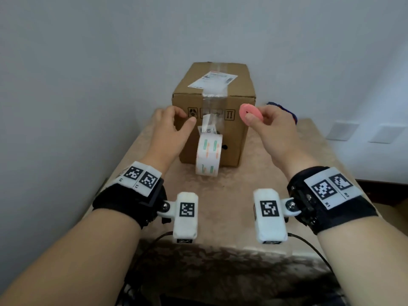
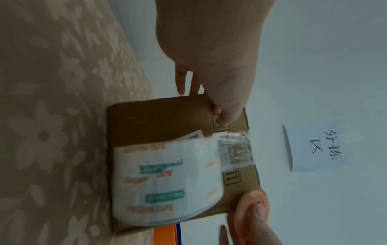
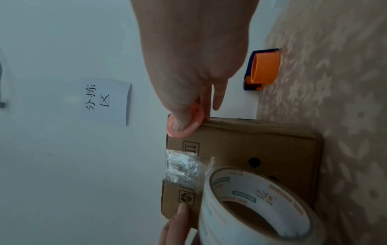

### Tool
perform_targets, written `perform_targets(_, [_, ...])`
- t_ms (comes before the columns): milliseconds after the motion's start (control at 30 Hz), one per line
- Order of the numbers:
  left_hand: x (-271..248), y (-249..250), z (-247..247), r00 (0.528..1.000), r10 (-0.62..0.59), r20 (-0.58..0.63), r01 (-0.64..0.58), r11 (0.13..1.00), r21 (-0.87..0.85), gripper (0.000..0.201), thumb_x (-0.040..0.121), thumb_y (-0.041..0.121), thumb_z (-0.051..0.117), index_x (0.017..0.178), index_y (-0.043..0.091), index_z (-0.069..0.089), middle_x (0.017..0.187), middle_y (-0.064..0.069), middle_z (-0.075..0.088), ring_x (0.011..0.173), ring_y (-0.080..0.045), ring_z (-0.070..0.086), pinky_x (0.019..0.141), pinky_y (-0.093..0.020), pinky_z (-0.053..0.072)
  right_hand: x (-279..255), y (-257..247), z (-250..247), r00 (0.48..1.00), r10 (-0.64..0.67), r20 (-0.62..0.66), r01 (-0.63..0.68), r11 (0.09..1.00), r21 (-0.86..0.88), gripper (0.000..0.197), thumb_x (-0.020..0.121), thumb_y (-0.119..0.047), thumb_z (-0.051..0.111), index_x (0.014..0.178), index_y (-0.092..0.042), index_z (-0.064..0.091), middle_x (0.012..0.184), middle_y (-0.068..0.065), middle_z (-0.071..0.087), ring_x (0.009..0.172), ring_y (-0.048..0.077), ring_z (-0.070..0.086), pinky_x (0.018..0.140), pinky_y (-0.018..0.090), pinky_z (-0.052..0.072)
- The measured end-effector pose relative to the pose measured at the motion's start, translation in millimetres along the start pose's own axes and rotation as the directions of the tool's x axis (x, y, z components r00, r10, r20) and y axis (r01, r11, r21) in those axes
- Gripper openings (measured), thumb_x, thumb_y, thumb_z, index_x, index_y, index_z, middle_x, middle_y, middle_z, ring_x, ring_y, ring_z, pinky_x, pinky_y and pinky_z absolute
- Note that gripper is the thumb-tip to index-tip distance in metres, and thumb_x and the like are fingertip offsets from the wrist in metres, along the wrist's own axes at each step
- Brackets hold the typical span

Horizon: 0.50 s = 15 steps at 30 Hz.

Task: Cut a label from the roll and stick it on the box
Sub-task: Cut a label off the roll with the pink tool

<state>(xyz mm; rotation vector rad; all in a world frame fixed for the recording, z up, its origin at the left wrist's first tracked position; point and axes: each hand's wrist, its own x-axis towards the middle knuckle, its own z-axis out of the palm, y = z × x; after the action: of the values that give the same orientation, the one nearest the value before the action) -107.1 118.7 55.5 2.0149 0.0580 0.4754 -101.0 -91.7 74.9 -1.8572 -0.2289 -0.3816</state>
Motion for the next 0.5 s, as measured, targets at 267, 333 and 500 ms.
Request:
perform_targets(267, [-14,30,5,0.974,0.175,0.142,-0.198,0.965,0.173,0.023,0.095,0.030,0.053,0.116,0.025,0.059,0.110,0.001,0.039,0.077,0.005,0.043,0.075,0.007,0.037,-6,-6,1,0.999,-0.035,0.035,0.038,0.994,-0.099,0.010,0.090,-0.029,0.061,0.095,-0.021,0.060,0.087,-0.004,0.067,0.077,0.010,0.062,0.076,0.027,0.054])
perform_targets(333, [-16,32,8,0.974,0.152,0.168,-0.181,0.967,0.178,0.025,0.097,0.030,0.049,0.120,0.025,0.058,0.111,0.001,0.040,0.073,0.007,0.041,0.062,0.015,0.027,-7,-7,3,0.998,-0.044,0.039,0.047,0.994,-0.103,0.014,0.091,-0.029,0.060,0.100,-0.019,0.061,0.094,0.001,0.069,0.076,0.007,0.061,0.072,0.023,0.051])
perform_targets(500, [-10,29,7,0.981,0.031,0.193,-0.039,0.998,0.038,0.021,0.095,0.028,0.051,0.113,0.028,0.062,0.116,-0.008,0.047,0.080,0.002,0.046,0.065,0.002,0.038,-5,-8,10,0.997,-0.046,0.062,0.053,0.990,-0.130,0.023,0.093,-0.024,0.056,0.115,-0.019,0.061,0.107,-0.003,0.067,0.101,0.012,0.062,0.088,0.030,0.052])
